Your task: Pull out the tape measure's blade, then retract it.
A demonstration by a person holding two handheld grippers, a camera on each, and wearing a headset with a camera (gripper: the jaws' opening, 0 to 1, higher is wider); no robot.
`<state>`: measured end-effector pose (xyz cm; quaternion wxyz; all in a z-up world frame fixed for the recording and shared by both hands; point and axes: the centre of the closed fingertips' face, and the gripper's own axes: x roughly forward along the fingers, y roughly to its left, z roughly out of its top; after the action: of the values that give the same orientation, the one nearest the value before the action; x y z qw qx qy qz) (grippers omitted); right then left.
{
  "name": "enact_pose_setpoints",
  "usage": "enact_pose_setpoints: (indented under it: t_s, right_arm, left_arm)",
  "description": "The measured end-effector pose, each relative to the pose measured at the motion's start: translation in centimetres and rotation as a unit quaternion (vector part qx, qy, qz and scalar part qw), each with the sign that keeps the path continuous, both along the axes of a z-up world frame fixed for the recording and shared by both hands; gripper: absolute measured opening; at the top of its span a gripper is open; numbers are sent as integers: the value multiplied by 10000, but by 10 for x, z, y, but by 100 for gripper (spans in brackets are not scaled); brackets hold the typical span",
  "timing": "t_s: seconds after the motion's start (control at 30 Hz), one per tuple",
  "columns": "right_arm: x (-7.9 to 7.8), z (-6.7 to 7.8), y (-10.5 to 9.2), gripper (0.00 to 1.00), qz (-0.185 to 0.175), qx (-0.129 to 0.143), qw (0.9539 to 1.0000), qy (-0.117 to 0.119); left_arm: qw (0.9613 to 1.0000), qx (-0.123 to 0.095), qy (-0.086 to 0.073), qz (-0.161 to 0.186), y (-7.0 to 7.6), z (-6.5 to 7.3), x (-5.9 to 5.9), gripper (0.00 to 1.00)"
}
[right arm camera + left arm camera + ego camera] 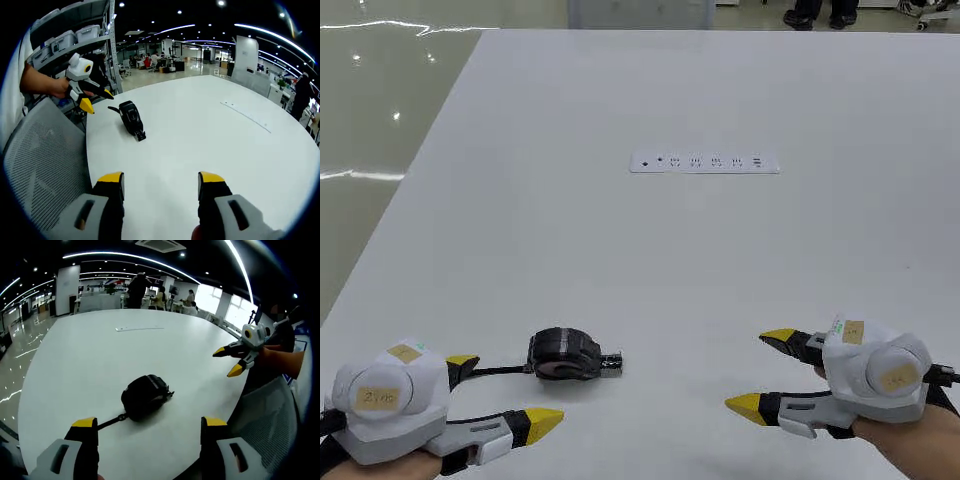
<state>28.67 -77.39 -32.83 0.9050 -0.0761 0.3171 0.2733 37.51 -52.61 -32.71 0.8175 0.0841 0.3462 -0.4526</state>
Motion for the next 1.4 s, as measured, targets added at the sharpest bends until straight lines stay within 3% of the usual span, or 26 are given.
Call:
enact_pose_setpoints:
  t_s: [0.17, 0.53, 1.1, 1.4]
  right_arm:
    - [-8, -2, -5, 67, -106, 35, 9999, 85]
    - [-33, -8, -15, 82, -256, 34, 9994, 232]
    - [-55, -13, -22, 89, -404, 75, 9984, 383]
    - [-65, -11, -31, 93, -566, 127, 9975, 407]
  left_arm:
    - [9999, 50, 111, -56, 7, -6, -6, 82]
    - [9997, 28, 51, -229, 13, -4, -16, 88]
    - [9995, 47, -3, -325, 33, 2, -22, 95]
    - [9995, 3, -49, -309, 33, 8, -26, 98]
